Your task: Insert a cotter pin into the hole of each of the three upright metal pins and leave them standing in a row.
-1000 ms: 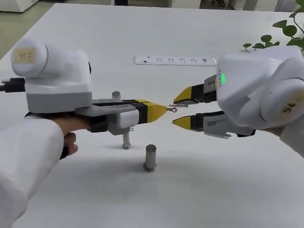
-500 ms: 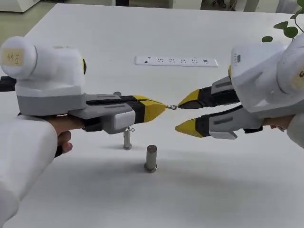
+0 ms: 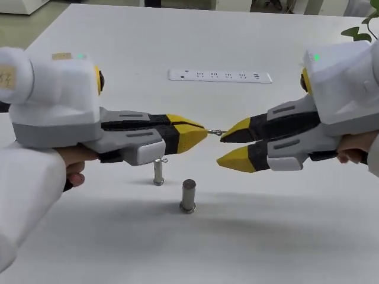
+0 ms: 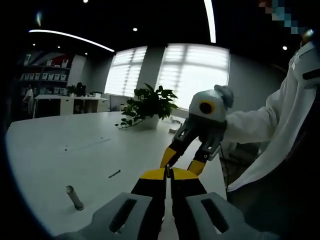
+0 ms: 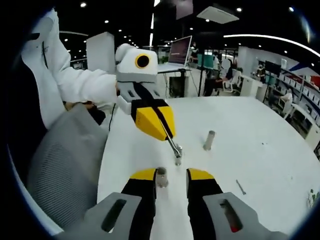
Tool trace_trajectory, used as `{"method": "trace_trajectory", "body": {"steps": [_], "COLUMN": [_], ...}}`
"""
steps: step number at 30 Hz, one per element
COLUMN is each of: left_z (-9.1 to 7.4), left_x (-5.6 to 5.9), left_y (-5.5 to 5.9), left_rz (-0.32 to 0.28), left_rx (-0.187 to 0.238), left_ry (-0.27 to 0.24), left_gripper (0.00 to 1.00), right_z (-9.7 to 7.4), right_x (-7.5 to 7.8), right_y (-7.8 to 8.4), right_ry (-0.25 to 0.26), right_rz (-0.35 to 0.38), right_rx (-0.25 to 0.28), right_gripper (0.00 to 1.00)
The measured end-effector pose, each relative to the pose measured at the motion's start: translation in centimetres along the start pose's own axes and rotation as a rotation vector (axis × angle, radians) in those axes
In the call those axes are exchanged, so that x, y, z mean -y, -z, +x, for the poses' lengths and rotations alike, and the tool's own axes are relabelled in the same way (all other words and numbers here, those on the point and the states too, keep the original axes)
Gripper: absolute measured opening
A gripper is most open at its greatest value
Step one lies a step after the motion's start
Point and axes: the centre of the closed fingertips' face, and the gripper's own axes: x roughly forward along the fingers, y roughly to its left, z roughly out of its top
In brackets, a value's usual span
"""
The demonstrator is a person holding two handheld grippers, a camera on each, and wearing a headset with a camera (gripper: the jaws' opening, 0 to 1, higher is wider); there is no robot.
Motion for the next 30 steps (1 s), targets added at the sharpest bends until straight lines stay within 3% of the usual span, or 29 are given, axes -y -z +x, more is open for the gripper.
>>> {"method": "trace_trajectory", "body": {"steps": [6, 18, 30], "left_z": [-0.1, -0.3, -0.1], "left_x": [0.5, 1.7, 2.7], "left_y": [-0.2, -0.2, 0.8], "left_rz": [0.056, 0.086, 0.113], "left_rx": [0.003, 0.005, -0.039], "left_ry": [0.032, 0.105, 0.159], "left_gripper": [0.0, 0.0, 0.0], "right_z": [0.1, 0.2, 0.3], "right_x": [-1.1, -2.1, -3.1], "right_y": [-0.2, -0.8, -1.1], "right_ry": [-0.077, -0.111, -0.148], "right_rz": [0.072, 0.071, 0.059], "right_rx": [0.03, 0.062, 0.071], "right_gripper": [0.17, 0.12, 0.05]}}
